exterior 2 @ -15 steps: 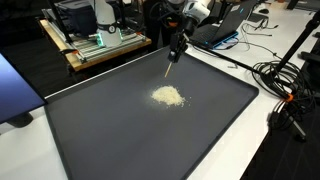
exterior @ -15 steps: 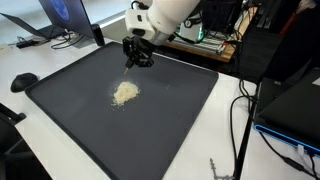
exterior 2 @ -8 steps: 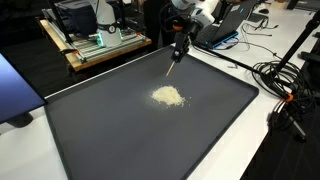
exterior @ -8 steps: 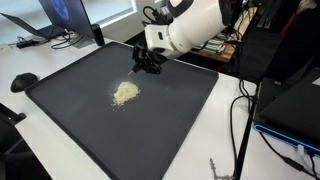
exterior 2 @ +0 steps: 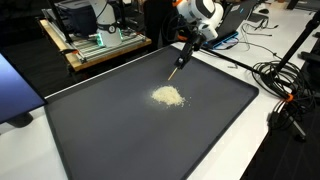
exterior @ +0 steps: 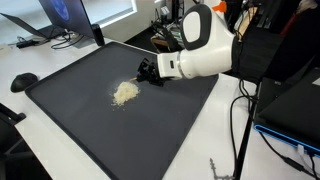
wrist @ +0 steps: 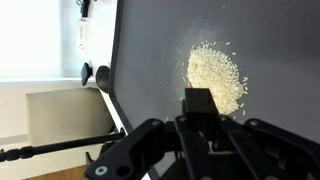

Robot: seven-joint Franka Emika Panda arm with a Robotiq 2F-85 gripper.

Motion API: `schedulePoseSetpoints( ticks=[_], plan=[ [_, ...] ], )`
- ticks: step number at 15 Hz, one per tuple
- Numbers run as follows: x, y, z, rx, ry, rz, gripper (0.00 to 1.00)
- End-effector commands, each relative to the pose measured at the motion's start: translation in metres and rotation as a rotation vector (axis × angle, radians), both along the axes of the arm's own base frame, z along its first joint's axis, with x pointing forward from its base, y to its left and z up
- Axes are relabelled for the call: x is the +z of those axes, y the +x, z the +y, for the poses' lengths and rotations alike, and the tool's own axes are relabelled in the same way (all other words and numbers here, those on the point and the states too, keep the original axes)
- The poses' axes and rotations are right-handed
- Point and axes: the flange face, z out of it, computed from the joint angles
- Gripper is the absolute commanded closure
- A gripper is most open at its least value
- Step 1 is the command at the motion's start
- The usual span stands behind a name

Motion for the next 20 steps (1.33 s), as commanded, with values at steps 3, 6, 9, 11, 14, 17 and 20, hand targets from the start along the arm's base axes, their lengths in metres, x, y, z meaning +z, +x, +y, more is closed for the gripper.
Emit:
schedulePoseSetpoints(
  ticks=[3,6,9,11,14,17,20],
  plan=[
    [-0.035,0.014,0.024,0.03,-0.126,0.012,0.96],
    [-0.04,0.019,0.03,0.034,-0.142,0.018,0.96],
    [-0.028,0.028,0.031,0.049,-0.086,0.056,0.96],
    [-0.012,0.037,0.027,0.059,-0.049,0.082,0.96],
    [0.018,0.056,0.013,0.079,0.051,0.137,0.96],
    [0.047,0.075,-0.01,0.086,0.186,0.199,0.96],
    [0.075,0.09,-0.036,0.071,0.325,0.262,0.96]
  ],
)
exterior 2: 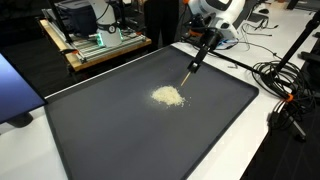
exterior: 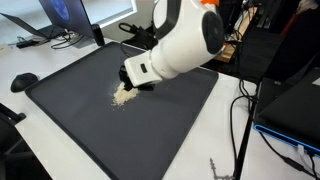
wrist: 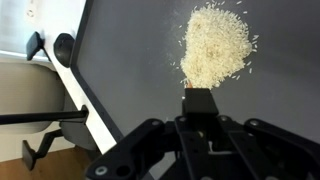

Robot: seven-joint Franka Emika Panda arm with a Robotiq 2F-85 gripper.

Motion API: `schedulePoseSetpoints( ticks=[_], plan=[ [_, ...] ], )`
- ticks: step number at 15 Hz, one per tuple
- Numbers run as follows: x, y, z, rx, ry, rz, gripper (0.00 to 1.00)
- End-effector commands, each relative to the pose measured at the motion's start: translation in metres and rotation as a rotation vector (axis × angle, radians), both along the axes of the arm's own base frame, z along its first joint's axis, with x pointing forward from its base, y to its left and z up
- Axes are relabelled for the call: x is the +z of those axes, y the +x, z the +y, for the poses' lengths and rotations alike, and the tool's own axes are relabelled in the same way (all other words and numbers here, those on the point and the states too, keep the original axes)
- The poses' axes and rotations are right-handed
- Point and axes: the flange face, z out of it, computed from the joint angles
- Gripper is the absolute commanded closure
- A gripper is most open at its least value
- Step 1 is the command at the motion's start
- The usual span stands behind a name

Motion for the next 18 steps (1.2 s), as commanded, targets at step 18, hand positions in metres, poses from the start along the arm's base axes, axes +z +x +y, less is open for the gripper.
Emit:
schedulePoseSetpoints(
  ticks=[18],
  plan=[
    [0.072,0.056,-0.172,-0.15,0.825,0.234,0.96]
  ],
)
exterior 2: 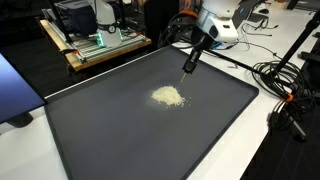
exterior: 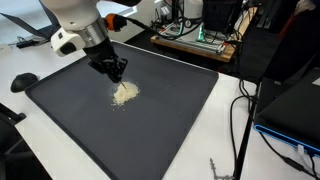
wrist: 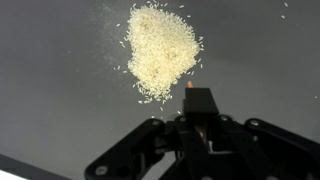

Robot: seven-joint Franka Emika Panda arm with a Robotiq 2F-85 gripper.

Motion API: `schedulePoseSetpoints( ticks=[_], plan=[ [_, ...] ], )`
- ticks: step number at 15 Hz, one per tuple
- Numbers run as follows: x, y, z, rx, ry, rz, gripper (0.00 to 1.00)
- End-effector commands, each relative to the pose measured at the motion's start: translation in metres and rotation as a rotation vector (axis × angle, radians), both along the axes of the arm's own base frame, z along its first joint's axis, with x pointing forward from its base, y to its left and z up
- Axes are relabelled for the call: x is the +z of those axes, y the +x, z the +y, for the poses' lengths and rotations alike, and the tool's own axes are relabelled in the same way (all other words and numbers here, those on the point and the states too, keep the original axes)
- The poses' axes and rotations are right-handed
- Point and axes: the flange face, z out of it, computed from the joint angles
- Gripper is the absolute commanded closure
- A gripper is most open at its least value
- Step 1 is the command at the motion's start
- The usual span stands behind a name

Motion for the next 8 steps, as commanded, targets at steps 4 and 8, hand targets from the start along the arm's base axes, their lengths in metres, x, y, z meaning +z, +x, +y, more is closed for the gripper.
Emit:
schedulePoseSetpoints(
  ticks=[4,8],
  plan=[
    [-0.008,0.018,-0.055,-0.161,0.154,-0.011,0.96],
    [-0.018,0.025,-0.074,-0.23,0.213,-0.04,0.96]
  ],
)
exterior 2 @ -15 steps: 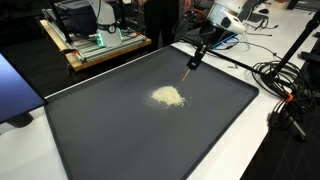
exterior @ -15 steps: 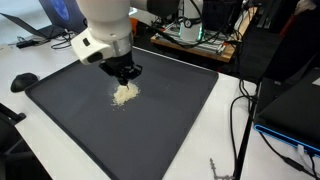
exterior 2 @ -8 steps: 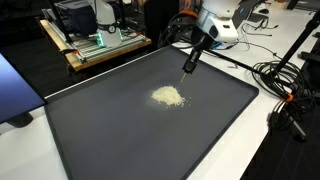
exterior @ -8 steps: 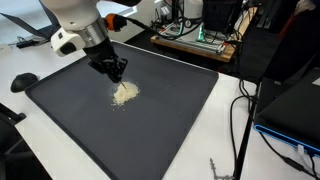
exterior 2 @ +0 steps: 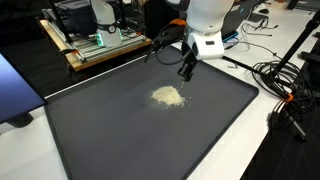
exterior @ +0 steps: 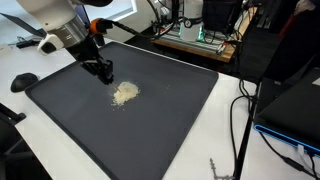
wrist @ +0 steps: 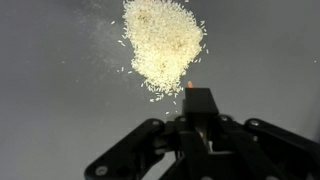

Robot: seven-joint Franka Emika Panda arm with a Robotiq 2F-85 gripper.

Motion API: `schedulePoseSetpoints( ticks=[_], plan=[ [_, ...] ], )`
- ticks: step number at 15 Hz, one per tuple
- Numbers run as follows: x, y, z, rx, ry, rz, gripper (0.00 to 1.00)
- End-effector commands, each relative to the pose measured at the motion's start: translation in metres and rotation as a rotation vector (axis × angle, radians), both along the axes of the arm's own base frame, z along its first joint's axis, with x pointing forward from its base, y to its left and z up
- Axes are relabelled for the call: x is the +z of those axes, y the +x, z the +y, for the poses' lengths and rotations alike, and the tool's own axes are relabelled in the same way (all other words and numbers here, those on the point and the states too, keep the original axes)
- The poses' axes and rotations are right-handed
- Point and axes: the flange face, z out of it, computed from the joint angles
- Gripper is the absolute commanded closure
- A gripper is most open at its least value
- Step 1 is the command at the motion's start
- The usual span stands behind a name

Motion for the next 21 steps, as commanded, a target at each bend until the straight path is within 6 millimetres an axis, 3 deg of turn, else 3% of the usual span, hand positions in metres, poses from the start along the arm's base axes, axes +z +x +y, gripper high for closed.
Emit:
schedulePoseSetpoints(
  ticks=[1,6,11,16,21],
  plan=[
    [-0.009,0.011,-0.017,-0.069,0.061,-0.036,0.96],
    [-0.024,0.007,-0.059,-0.175,0.162,-0.08,0.96],
    [-0.036,-0.011,-0.106,-0.237,0.266,-0.128,0.96],
    [-0.061,-0.044,-0.146,-0.322,0.394,-0.196,0.96],
    [-0.086,-0.091,-0.171,-0.409,0.555,-0.307,0.96]
  ],
)
